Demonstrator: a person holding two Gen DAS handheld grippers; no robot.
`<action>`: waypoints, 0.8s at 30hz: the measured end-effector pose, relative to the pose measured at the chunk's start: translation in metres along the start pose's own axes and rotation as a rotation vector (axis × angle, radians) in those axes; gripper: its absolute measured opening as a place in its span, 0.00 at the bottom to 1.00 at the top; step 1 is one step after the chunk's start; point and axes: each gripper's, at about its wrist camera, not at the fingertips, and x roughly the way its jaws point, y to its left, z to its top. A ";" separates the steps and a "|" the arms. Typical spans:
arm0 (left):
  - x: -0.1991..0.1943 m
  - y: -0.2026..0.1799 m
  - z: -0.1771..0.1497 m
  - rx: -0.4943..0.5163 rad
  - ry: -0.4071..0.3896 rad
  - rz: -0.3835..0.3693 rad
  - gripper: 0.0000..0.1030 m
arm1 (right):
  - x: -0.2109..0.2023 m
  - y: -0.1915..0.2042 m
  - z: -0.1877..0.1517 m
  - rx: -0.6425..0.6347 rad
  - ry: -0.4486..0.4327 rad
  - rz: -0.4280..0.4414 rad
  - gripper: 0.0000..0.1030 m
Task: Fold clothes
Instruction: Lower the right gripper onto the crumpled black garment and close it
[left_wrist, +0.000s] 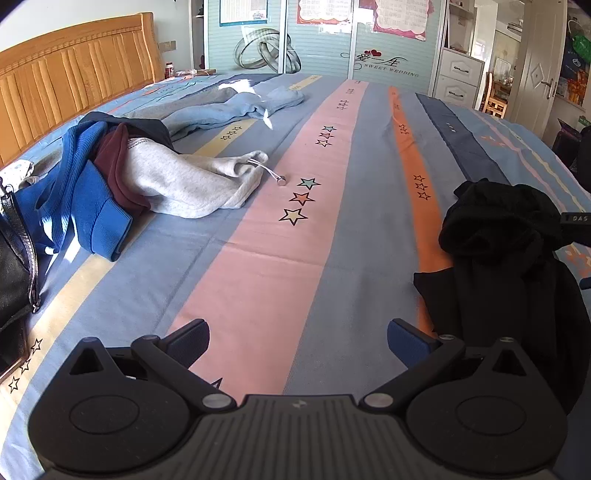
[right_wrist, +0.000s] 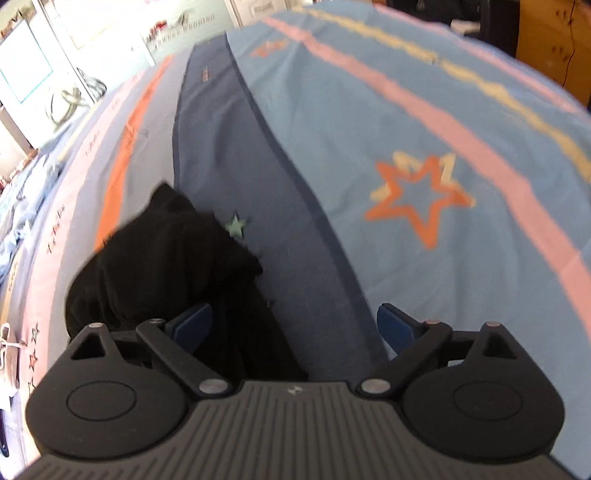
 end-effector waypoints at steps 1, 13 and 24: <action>0.001 0.001 0.000 -0.004 0.001 0.002 0.99 | 0.004 0.001 -0.002 0.000 0.012 0.004 0.96; 0.004 0.003 0.000 -0.020 0.015 0.007 0.99 | 0.002 0.000 -0.002 0.023 0.016 -0.017 0.99; 0.001 -0.003 -0.002 -0.017 0.021 -0.010 0.99 | -0.012 -0.043 -0.001 0.315 0.132 0.332 1.00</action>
